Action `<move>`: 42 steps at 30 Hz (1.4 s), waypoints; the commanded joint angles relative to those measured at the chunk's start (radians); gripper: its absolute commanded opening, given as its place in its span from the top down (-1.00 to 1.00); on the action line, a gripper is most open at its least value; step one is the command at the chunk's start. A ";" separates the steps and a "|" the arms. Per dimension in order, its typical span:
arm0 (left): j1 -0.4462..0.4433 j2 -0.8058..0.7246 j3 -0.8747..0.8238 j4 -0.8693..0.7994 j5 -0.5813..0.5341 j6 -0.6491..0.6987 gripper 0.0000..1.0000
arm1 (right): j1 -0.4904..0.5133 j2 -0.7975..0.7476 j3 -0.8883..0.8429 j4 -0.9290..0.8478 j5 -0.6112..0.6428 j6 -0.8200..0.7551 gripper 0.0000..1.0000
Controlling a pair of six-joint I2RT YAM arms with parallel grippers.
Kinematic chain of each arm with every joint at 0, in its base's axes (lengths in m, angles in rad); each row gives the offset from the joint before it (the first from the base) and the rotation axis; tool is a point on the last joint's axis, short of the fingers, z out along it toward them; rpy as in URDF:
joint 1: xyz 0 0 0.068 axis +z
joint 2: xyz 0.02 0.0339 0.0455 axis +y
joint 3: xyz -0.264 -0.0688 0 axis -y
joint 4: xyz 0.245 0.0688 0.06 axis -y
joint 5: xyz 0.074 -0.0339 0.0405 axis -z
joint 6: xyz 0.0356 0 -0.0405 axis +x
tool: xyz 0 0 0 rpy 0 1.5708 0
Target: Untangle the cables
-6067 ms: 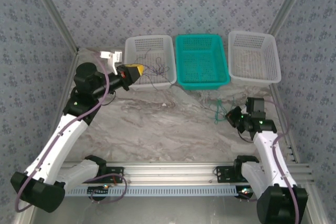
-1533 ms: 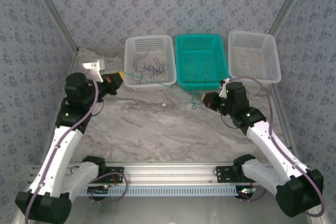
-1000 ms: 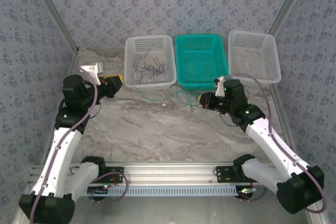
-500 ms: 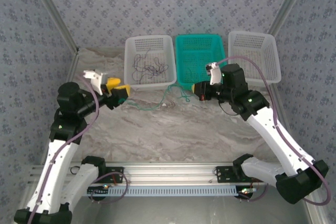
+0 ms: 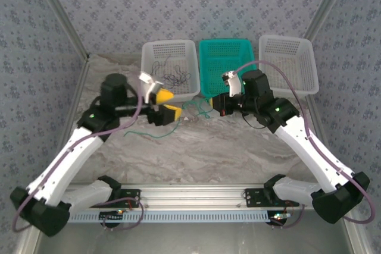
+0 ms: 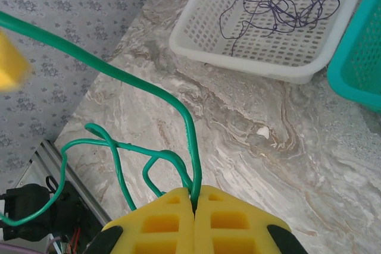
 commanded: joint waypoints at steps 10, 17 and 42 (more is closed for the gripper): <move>-0.050 0.103 -0.120 0.095 -0.200 0.009 -0.10 | 0.008 -0.019 0.039 0.052 -0.015 0.037 1.00; -0.048 0.104 -0.128 0.105 -0.287 0.000 1.00 | -0.007 -0.031 0.015 0.048 0.028 0.049 1.00; 0.028 -0.068 -0.138 0.116 -0.295 -0.060 1.00 | -0.429 -0.275 -0.413 0.055 -0.039 0.232 1.00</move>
